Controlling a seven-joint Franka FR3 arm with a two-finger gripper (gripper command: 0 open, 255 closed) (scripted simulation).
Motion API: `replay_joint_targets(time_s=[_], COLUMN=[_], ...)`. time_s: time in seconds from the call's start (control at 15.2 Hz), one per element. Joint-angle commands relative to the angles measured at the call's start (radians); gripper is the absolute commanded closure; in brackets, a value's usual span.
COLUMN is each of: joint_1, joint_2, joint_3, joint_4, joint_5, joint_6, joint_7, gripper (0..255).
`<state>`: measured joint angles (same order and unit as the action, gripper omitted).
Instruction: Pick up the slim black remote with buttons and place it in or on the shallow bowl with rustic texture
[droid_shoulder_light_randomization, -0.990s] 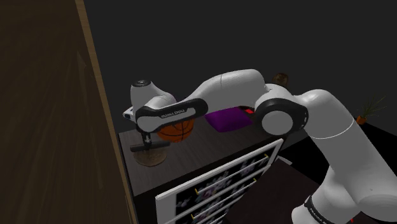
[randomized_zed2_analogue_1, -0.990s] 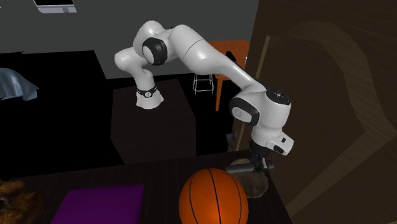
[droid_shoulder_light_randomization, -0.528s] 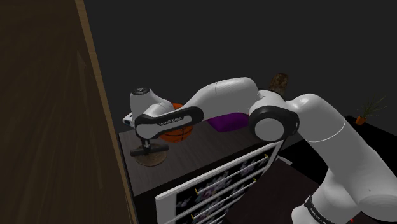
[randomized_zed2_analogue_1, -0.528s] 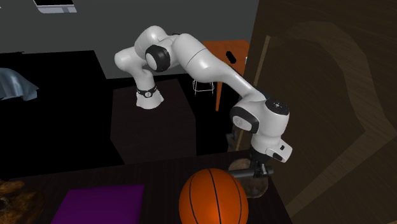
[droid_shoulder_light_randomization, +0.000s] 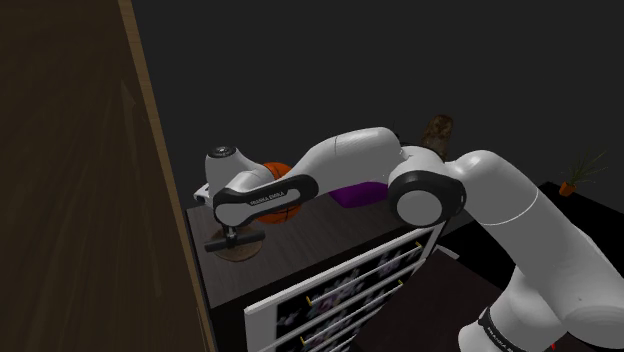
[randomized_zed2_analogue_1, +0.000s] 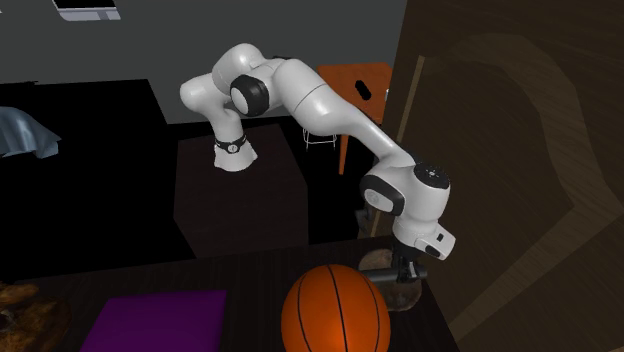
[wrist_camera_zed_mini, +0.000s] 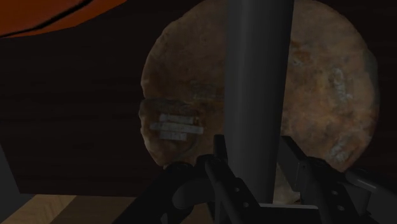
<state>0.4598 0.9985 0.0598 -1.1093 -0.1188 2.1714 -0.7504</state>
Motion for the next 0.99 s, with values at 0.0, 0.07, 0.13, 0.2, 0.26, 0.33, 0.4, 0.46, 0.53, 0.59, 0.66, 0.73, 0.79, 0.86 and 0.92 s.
replay_joint_targets(time_s=[0.0,0.07,0.13,0.2,0.26,0.33,0.4,0.46,0.53,0.59,0.66,0.73,0.79,0.86,0.92], joint_1=[-0.001,-0.001,-0.001,-0.001,-0.001,-0.001,0.0,0.0,-0.001,-0.001,-0.001,0.0,0.0,0.0,0.0], joint_2=[0.002,0.002,0.002,0.0,0.0,0.001,0.001,0.001,0.002,-0.023,-0.047,-0.07,-0.087,-0.087,-0.087], joint_3=[-0.001,-0.001,-0.001,-0.001,-0.001,-0.001,-0.001,-0.001,-0.001,0.0,0.001,0.003,0.003,0.003,0.003], joint_4=[0.0,0.0,0.0,-0.003,-0.003,-0.002,-0.002,-0.001,0.0,-0.011,-0.019,-0.025,-0.028,-0.028,-0.029], joint_5=[0.0,0.0,0.0,0.0,0.0,0.0,0.0,0.0,0.0,0.0,0.001,0.002,0.003,0.003,0.003], joint_6=[0.0,0.0,0.0,0.001,0.002,0.001,0.001,0.001,0.0,-0.014,-0.03,-0.047,-0.06,-0.06,-0.06], joint_7=[0.0,0.0,0.0,0.0,0.0,0.0,0.0,0.0,0.0,0.0,0.0,-0.001,-0.001,-0.001,-0.001], gripper=[255,255,255,0,0,0,0,0,0,0,0,0,0,0,0])
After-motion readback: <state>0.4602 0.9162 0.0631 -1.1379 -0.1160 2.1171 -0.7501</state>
